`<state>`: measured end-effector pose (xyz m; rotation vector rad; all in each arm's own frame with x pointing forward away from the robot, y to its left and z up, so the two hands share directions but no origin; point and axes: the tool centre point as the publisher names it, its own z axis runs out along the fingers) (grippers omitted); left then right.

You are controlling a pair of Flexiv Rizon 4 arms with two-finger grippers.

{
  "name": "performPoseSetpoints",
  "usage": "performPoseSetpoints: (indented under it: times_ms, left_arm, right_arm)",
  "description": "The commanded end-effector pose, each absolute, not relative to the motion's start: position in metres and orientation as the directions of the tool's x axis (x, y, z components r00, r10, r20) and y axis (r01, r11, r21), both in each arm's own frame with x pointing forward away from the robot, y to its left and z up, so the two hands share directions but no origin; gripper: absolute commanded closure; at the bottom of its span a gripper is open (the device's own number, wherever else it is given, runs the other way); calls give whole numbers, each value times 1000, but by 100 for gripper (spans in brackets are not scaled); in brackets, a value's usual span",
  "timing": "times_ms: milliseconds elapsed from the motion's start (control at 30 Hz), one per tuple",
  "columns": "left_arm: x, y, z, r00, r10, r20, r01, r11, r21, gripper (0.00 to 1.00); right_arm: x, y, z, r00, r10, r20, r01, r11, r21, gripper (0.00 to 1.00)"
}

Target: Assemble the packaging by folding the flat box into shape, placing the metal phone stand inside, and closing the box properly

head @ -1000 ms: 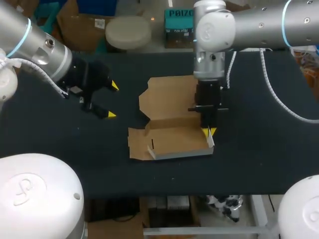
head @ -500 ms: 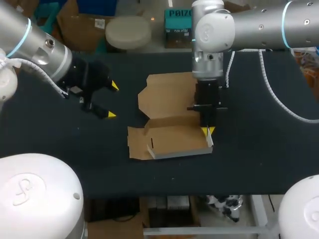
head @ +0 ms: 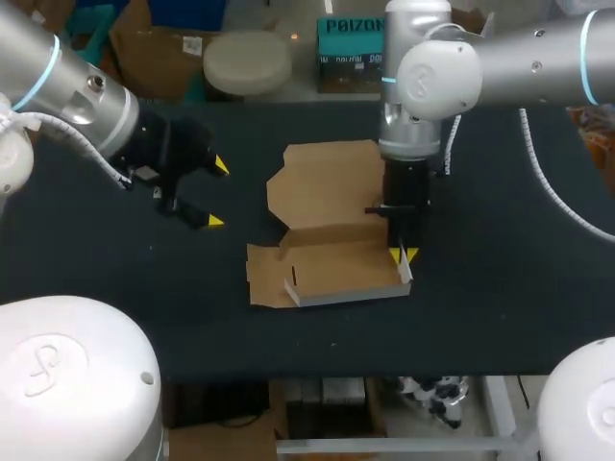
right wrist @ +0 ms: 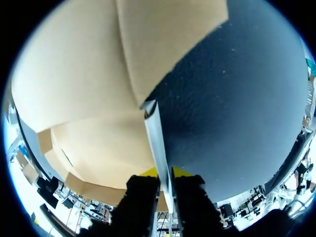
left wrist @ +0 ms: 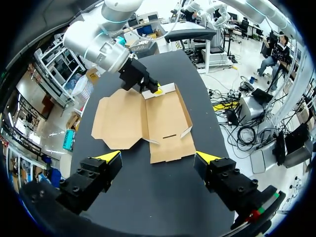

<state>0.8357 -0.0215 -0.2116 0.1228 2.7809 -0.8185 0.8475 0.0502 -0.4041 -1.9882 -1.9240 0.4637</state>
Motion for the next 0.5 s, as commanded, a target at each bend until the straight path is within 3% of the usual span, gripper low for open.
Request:
performPoseSetpoints:
  times_ms: [33,500]
  left_arm:
    - [836,-22,-210,-969,14,-248,145,843,-518,0]
    - [836,-22,-210,-969,14,-248,145,843,-518,0]
  right_arm:
    - [840,47,-403,50,999,1,928,-46,-369,83]
    - [841,49,-410,106,994,-1,963,-103,-248,80]
